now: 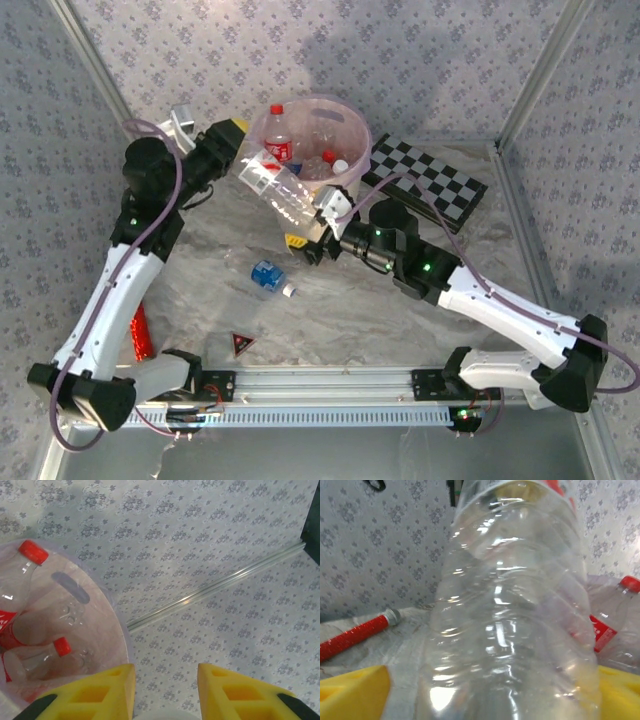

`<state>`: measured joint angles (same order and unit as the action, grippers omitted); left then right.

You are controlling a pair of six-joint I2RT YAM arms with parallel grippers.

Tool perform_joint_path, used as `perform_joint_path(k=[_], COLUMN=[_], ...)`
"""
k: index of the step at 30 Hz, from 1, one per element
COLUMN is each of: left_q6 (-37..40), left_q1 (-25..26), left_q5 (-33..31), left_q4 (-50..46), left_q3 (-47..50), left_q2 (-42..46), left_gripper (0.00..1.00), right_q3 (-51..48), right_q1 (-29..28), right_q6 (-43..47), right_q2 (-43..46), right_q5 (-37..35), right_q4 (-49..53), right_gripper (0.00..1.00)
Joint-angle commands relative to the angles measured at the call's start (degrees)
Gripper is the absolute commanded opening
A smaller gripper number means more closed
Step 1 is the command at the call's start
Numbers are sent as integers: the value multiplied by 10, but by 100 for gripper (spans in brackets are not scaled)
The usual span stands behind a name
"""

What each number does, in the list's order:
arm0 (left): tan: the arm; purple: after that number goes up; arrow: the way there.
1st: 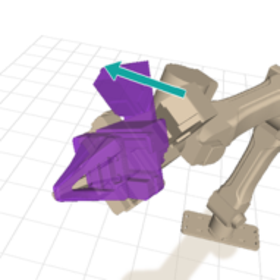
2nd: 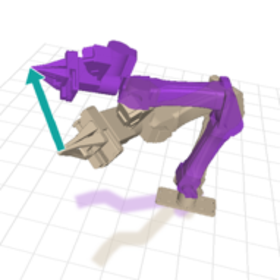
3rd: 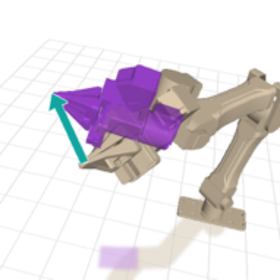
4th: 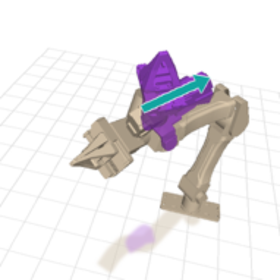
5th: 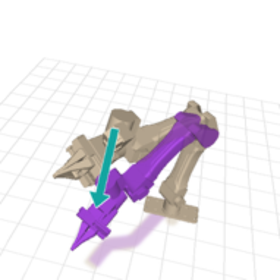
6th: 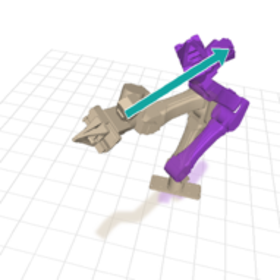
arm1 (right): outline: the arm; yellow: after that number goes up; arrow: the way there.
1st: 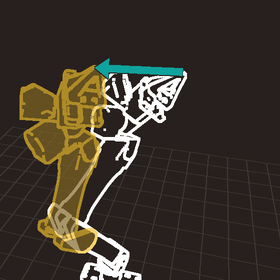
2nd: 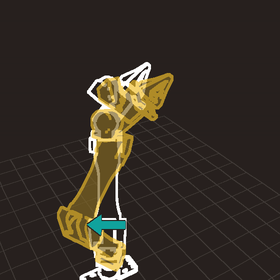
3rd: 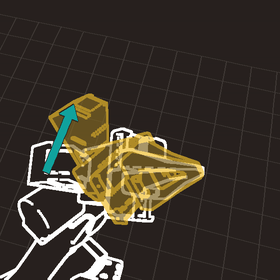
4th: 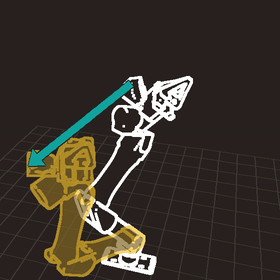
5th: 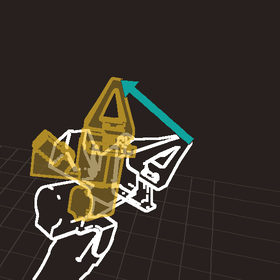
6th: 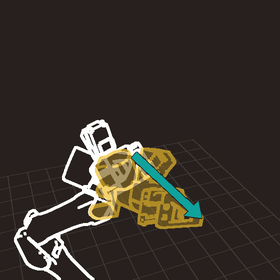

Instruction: Put the plastic bottles in the bin

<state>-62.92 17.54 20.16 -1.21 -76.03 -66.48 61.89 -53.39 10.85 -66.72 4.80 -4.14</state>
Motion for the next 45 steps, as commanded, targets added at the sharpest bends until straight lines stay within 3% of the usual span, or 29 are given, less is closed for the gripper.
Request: perform_joint_path(k=[1,8,14,17,25,33,39,45], left_q6=[41,92,176,226,383,571,581,566], left_q1=[0,-8,-7,-4,19,79,88,93], left_q5=[-14,-106,-190,-212,-205,-208,-211,-204], left_q4=[-6,58,123,142,173,99,68,95], left_q3=[-67,-174,-225,-241,-315,-424,-421,-320], left_q2=[-26,-110,-191,-230,-342,-444,-471,-444], left_gripper=[10,0,0,0,0,0,0,0], right_q3=[26,-3,-33,-48,-53,-61,-62,-66], right_q1=[7,79,150,170,179,179,180,181], right_q6=[5,-39,-128,-152,-164,-163,-158,-153], right_q2=[37,147,198,214,222,219,216,209], right_q5=[-25,-104,-159,-152,-128,-90,-77,-69], right_q4=[30,119,197,205,231,241,247,244], right_gripper=[100,100,100,100,100,100,100,100])
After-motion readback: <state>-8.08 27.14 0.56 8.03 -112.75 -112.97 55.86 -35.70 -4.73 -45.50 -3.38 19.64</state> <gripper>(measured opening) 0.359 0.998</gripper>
